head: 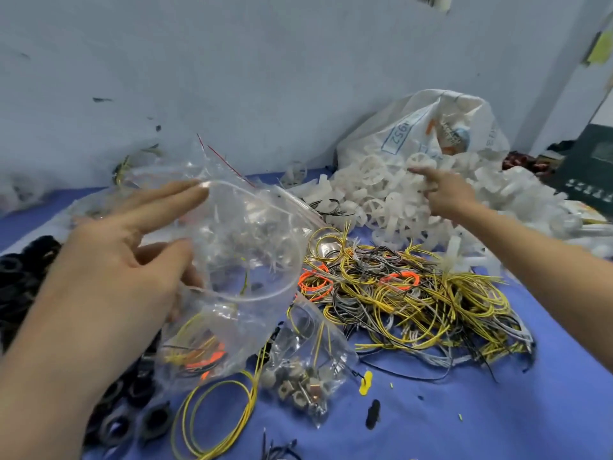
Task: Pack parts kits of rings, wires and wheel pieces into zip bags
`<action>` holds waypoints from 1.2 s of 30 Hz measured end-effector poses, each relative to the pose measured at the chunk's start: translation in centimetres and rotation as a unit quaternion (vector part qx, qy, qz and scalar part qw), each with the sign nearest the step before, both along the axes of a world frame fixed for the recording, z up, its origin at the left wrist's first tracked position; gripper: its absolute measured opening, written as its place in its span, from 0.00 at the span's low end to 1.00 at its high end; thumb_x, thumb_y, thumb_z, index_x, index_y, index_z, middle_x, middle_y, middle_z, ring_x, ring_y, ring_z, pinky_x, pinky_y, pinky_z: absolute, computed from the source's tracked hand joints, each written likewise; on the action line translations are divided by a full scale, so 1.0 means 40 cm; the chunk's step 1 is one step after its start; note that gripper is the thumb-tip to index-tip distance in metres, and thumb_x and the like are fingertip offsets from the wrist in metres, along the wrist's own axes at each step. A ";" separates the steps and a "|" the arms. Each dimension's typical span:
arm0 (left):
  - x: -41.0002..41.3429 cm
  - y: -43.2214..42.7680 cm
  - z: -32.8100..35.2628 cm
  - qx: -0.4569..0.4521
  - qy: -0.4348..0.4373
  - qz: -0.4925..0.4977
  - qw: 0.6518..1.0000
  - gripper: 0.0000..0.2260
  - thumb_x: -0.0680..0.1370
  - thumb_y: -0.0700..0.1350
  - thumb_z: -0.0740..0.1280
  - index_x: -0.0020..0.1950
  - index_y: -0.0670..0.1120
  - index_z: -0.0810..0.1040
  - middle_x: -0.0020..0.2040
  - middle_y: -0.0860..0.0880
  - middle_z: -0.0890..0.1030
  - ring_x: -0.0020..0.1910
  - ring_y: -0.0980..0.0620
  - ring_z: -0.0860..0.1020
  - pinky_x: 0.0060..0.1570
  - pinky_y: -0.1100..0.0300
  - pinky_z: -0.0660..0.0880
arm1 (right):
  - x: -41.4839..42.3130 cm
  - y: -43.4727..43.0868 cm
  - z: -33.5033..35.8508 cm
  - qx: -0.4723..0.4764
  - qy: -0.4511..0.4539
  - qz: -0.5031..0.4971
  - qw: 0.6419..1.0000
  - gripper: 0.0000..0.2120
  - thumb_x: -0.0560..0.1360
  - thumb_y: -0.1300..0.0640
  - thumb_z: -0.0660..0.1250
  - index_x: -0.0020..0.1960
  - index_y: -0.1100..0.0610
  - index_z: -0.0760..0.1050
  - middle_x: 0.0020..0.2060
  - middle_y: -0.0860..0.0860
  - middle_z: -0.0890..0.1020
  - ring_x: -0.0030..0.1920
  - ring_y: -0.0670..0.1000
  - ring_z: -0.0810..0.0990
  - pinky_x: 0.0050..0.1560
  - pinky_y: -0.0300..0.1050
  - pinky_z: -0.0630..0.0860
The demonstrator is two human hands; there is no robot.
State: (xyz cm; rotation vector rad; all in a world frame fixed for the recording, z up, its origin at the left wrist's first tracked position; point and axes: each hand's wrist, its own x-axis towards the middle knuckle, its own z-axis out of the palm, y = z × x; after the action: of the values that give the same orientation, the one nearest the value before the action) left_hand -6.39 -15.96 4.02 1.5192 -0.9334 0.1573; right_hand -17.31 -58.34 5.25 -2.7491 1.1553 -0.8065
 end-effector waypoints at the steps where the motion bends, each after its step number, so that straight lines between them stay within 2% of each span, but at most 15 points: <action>1: 0.004 -0.003 -0.005 -0.002 0.009 -0.010 1.000 0.21 0.67 0.45 0.66 0.50 0.69 0.81 0.60 0.70 0.76 0.24 0.60 0.77 0.23 0.73 0.70 | -0.003 0.033 0.034 0.016 -0.077 0.047 0.996 0.22 0.75 0.69 0.61 0.65 0.52 0.75 0.57 0.54 0.79 0.48 0.51 0.79 0.41 0.37 0.73; 3: -0.007 -0.002 0.005 0.005 0.035 0.003 0.999 0.22 0.73 0.36 0.67 0.47 0.66 0.82 0.56 0.71 0.78 0.29 0.63 0.78 0.28 0.74 0.72 | -0.016 0.136 0.100 0.007 -0.160 0.161 0.974 0.16 0.74 0.66 0.65 0.61 0.59 0.76 0.54 0.55 0.81 0.54 0.55 0.79 0.54 0.42 0.73; 5: -0.019 0.000 0.013 0.045 0.051 -0.002 0.998 0.25 0.75 0.30 0.64 0.54 0.62 0.81 0.54 0.67 0.79 0.28 0.61 0.78 0.28 0.74 0.71 | -0.044 0.274 0.148 0.027 -0.201 0.282 0.938 0.13 0.70 0.57 0.68 0.54 0.55 0.76 0.46 0.50 0.81 0.48 0.52 0.79 0.49 0.42 0.73; 6: -0.031 0.004 0.021 0.077 0.049 -0.008 0.996 0.25 0.75 0.30 0.63 0.57 0.60 0.80 0.52 0.64 0.80 0.25 0.60 0.76 0.26 0.74 0.69 | -0.058 0.349 0.166 0.081 -0.226 0.355 0.903 0.13 0.67 0.55 0.70 0.51 0.52 0.75 0.44 0.48 0.80 0.45 0.51 0.79 0.44 0.42 0.74; 9: -0.059 0.018 0.033 0.135 0.040 -0.029 0.990 0.28 0.74 0.30 0.62 0.61 0.61 0.77 0.46 0.60 0.78 0.20 0.59 0.72 0.24 0.70 0.69 | -0.099 0.525 0.185 0.293 -0.266 0.554 0.732 0.16 0.60 0.45 0.77 0.46 0.46 0.81 0.40 0.48 0.83 0.39 0.50 0.81 0.36 0.44 0.77; 11: -0.075 0.029 0.042 0.139 0.036 -0.036 0.989 0.28 0.74 0.29 0.62 0.55 0.64 0.76 0.44 0.61 0.79 0.20 0.57 0.73 0.24 0.68 0.70 | -0.100 0.600 0.173 0.364 -0.223 0.603 0.674 0.13 0.63 0.49 0.76 0.47 0.50 0.82 0.40 0.46 0.84 0.37 0.46 0.82 0.36 0.39 0.78; 14: -0.088 0.055 0.048 0.149 0.040 -0.054 0.987 0.25 0.75 0.30 0.63 0.60 0.59 0.78 0.40 0.56 0.79 0.22 0.56 0.74 0.24 0.66 0.71 | -0.075 0.654 0.149 0.351 -0.094 0.579 0.730 0.12 0.68 0.61 0.69 0.51 0.61 0.79 0.41 0.50 0.84 0.41 0.45 0.79 0.40 0.34 0.74; 17: -0.090 0.077 0.052 0.175 0.045 -0.043 0.983 0.29 0.74 0.29 0.61 0.65 0.59 0.75 0.41 0.55 0.75 0.21 0.58 0.72 0.25 0.71 0.69 | -0.059 0.654 0.161 0.321 -0.003 0.491 0.810 0.09 0.71 0.64 0.72 0.50 0.58 0.83 0.42 0.54 0.86 0.43 0.52 0.83 0.46 0.45 0.78; 19: -0.096 0.085 0.061 0.186 0.040 -0.045 0.981 0.31 0.73 0.29 0.59 0.66 0.60 0.74 0.49 0.54 0.74 0.22 0.57 0.73 0.25 0.70 0.70 | -0.055 0.655 0.174 0.319 0.034 0.429 0.845 0.08 0.72 0.64 0.70 0.49 0.55 0.84 0.40 0.55 0.86 0.44 0.58 0.84 0.46 0.54 0.79; 22: -0.108 0.083 0.065 0.189 0.043 -0.051 0.980 0.32 0.74 0.29 0.59 0.67 0.62 0.73 0.65 0.60 0.72 0.25 0.53 0.77 0.31 0.55 0.79 | -0.048 0.680 0.187 0.293 0.104 0.380 0.871 0.10 0.74 0.61 0.68 0.52 0.53 0.83 0.40 0.52 0.86 0.39 0.50 0.83 0.40 0.44 0.79; 25: -0.110 0.082 0.065 0.188 0.059 -0.057 0.979 0.32 0.74 0.29 0.59 0.67 0.62 0.72 0.63 0.58 0.73 0.26 0.54 0.78 0.34 0.49 0.80 | -0.040 0.696 0.207 0.312 0.108 0.359 0.873 0.09 0.75 0.64 0.65 0.52 0.59 0.82 0.44 0.61 0.84 0.38 0.56 0.82 0.34 0.42 0.78; 27: -0.104 0.087 0.065 0.190 0.060 -0.056 0.978 0.32 0.74 0.29 0.59 0.69 0.62 0.71 0.64 0.57 0.73 0.27 0.55 0.79 0.34 0.53 0.81 | -0.032 0.695 0.219 0.333 0.098 0.356 0.868 0.09 0.76 0.66 0.63 0.52 0.65 0.81 0.43 0.65 0.83 0.35 0.57 0.80 0.30 0.42 0.77; 32: -0.088 0.096 0.061 0.181 0.069 -0.041 0.980 0.32 0.74 0.30 0.60 0.70 0.60 0.71 0.59 0.53 0.74 0.28 0.53 0.80 0.32 0.66 0.77 | -0.019 0.721 0.227 0.399 0.035 0.364 0.841 0.06 0.76 0.62 0.66 0.42 0.63 0.78 0.26 0.53 0.82 0.26 0.52 0.81 0.24 0.39 0.76; 33: -0.086 0.098 0.061 0.175 0.075 -0.039 0.981 0.31 0.74 0.30 0.60 0.70 0.60 0.71 0.59 0.53 0.75 0.28 0.51 0.80 0.31 0.68 0.75 | -0.018 0.723 0.229 0.407 0.014 0.372 0.834 0.12 0.76 0.64 0.64 0.35 0.61 0.80 0.25 0.52 0.81 0.24 0.50 0.80 0.23 0.38 0.76; 36: -0.083 0.107 0.063 0.169 0.090 -0.025 0.981 0.31 0.75 0.31 0.60 0.70 0.60 0.70 0.52 0.56 0.74 0.27 0.53 0.80 0.31 0.69 0.75 | -0.011 0.728 0.236 0.517 -0.098 0.396 0.753 0.21 0.78 0.68 0.58 0.32 0.59 0.82 0.27 0.54 0.82 0.28 0.53 0.80 0.26 0.43 0.79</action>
State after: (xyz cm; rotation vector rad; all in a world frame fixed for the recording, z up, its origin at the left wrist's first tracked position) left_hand -9.71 -11.69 6.56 1.7854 -0.8813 -0.1824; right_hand -17.75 -29.23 14.69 -1.7906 0.1419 -0.1841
